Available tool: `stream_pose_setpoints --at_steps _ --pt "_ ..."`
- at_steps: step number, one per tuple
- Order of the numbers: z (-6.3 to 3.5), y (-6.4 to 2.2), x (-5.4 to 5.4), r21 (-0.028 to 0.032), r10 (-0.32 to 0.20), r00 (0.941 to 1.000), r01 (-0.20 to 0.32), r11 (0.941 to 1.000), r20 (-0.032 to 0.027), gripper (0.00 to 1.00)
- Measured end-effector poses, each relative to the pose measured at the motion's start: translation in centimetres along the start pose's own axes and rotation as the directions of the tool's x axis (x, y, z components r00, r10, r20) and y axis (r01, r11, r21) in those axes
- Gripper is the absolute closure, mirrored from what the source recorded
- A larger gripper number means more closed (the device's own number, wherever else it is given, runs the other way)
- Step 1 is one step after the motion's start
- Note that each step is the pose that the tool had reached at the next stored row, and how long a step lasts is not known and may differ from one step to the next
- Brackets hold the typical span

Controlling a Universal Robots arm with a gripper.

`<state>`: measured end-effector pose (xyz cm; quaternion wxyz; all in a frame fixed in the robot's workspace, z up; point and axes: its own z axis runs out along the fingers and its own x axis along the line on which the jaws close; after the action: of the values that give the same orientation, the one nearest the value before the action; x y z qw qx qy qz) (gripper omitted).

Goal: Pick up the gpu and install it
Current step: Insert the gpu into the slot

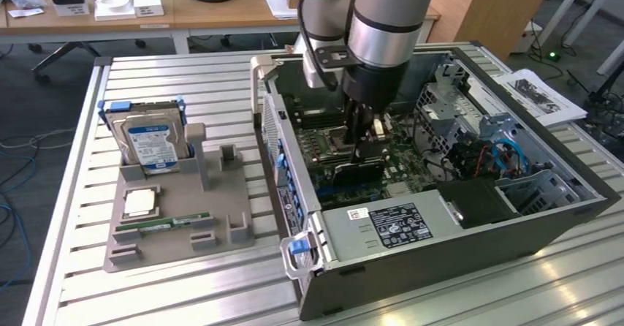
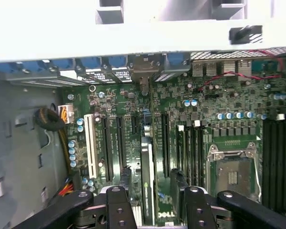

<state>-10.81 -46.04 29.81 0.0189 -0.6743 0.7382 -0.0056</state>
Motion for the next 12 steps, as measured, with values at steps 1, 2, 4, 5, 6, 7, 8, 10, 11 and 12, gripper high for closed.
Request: stream_pose_setpoints --at_steps 1,2,4,5,6,7,8,10,11,12 --pt "-0.30 -0.01 0.0 0.0005 0.000 1.0000 0.000 1.0000 0.0000 0.54" --pt "-0.54 -0.01 0.0 0.0011 0.000 1.0000 0.000 1.0000 0.0002 0.54" --pt "-1.06 -0.03 -0.1 0.0020 0.000 1.0000 0.000 1.0000 0.0002 0.54" --pt "-1.32 -0.04 -0.1 0.0025 0.000 1.0000 0.000 1.0000 0.0003 0.54" --pt "-1.56 -0.04 -0.1 0.0029 0.000 1.0000 0.000 1.0000 0.0003 0.54" --pt "-1.78 -0.05 -0.1 0.0034 0.000 1.0000 0.000 1.0000 0.0003 0.54" --pt "-2.00 -0.06 -0.1 0.0038 0.000 1.0000 0.000 1.0000 0.0004 0.54" --pt "-2.40 -0.07 -0.1 0.0046 0.000 1.0000 0.000 1.0000 0.0004 0.54" --pt "-2.58 -0.08 -0.2 0.0050 0.000 1.0000 0.000 1.0000 0.0005 0.54" --pt "-2.68 -0.08 -0.2 0.0054 0.000 1.0000 0.000 1.0000 0.0005 0.54"
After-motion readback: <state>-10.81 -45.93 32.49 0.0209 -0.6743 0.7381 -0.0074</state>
